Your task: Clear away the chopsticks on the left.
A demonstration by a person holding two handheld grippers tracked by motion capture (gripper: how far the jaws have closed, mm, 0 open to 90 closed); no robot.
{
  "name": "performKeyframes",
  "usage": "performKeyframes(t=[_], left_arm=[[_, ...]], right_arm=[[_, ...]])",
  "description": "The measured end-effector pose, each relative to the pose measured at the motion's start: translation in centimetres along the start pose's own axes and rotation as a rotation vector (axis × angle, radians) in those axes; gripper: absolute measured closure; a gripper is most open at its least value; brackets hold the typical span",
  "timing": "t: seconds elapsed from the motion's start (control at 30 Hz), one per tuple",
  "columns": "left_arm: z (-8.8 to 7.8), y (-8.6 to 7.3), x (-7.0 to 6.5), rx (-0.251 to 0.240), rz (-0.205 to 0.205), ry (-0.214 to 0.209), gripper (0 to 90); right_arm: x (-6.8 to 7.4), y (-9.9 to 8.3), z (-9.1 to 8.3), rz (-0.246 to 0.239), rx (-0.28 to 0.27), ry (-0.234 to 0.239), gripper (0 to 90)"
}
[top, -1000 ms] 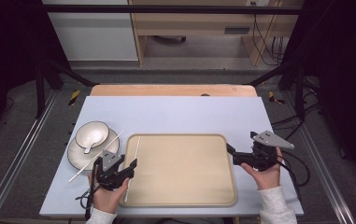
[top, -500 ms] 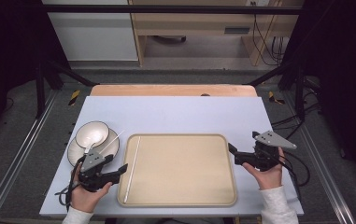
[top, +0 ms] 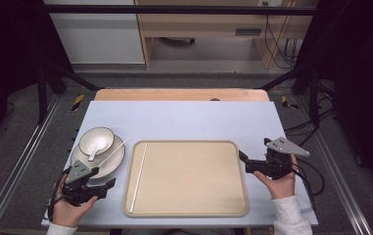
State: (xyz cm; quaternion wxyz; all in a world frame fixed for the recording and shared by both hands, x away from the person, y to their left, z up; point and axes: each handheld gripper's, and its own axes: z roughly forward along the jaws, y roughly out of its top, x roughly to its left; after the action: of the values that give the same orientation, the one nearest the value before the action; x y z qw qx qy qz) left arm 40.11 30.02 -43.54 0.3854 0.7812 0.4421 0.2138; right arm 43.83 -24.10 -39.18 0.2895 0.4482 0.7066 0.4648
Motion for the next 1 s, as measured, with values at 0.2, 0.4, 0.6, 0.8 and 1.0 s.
performKeyframes(t=[0.2, 0.4, 0.6, 0.8, 1.0], left_arm=[[0.1, -0.1, 1.6, 0.018, -0.014, 0.029, 26.0], [0.7, 0.2, 3.0, 0.040, -0.011, 0.051, 27.3], [2.0, 0.5, 4.1, 0.095, 0.018, 0.069, 34.6], [3.1, 0.6, 4.5, 0.140, 0.029, 0.087, 44.5], [3.8, 0.5, 4.7, 0.171, 0.036, 0.097, 57.2]], right_arm=[[0.0, 0.0, 0.2, -0.001, 0.002, 0.000, 2.6], [0.1, 0.0, 0.3, -0.004, 0.007, 0.000, 2.7], [0.1, -0.1, 0.4, -0.006, 0.010, 0.001, 2.7], [0.2, -0.1, 0.5, -0.007, 0.016, 0.002, 2.7], [0.2, -0.2, 0.7, -0.013, 0.017, 0.002, 2.7]])
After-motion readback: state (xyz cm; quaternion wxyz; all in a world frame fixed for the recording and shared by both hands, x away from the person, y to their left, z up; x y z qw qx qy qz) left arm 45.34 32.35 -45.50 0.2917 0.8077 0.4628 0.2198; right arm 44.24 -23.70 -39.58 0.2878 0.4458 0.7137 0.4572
